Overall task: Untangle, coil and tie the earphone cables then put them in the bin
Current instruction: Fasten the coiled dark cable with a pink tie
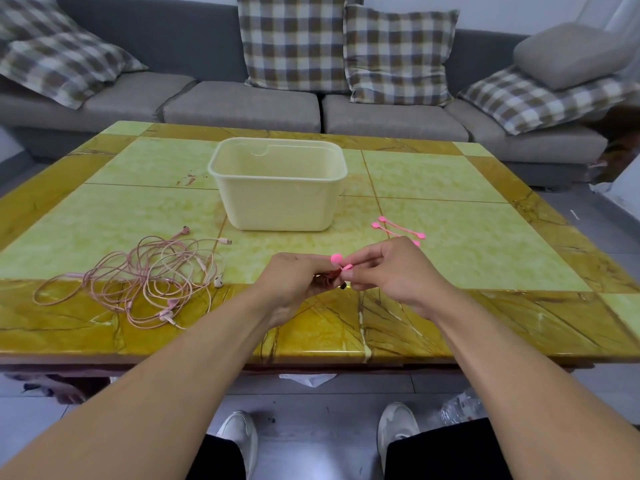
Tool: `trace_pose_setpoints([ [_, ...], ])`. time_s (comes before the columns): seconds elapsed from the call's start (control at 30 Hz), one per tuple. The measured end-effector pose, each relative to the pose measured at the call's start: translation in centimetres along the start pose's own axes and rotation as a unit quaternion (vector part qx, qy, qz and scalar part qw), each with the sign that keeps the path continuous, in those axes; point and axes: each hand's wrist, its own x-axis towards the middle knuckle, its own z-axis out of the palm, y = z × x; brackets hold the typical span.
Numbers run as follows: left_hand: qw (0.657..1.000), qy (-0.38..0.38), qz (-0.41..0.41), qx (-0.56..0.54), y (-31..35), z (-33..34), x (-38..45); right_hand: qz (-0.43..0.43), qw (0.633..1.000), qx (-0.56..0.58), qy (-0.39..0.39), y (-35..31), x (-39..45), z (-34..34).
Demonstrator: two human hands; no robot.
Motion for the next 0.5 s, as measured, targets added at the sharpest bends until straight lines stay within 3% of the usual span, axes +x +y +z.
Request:
trace_pose_setpoints([
  [0.17, 1.0, 0.008, -0.02, -0.009, 0.17, -0.23, -0.04, -0.084, 0.976, -0.19, 0.059, 0.2, 0.52, 0.04],
  [0.33, 0.998, -0.031, -0.049, 0.038, 0.28, -0.45, -0.2, -0.068, 0.99, -0.119, 0.035, 0.12, 0.1, -0.05],
  [0.5, 0.997, -0.047, -0.053, 0.037, 0.25, -0.67, -0.3, -0.065, 0.99, -0.12, 0.018, 0.09, 0.14, -0.15],
])
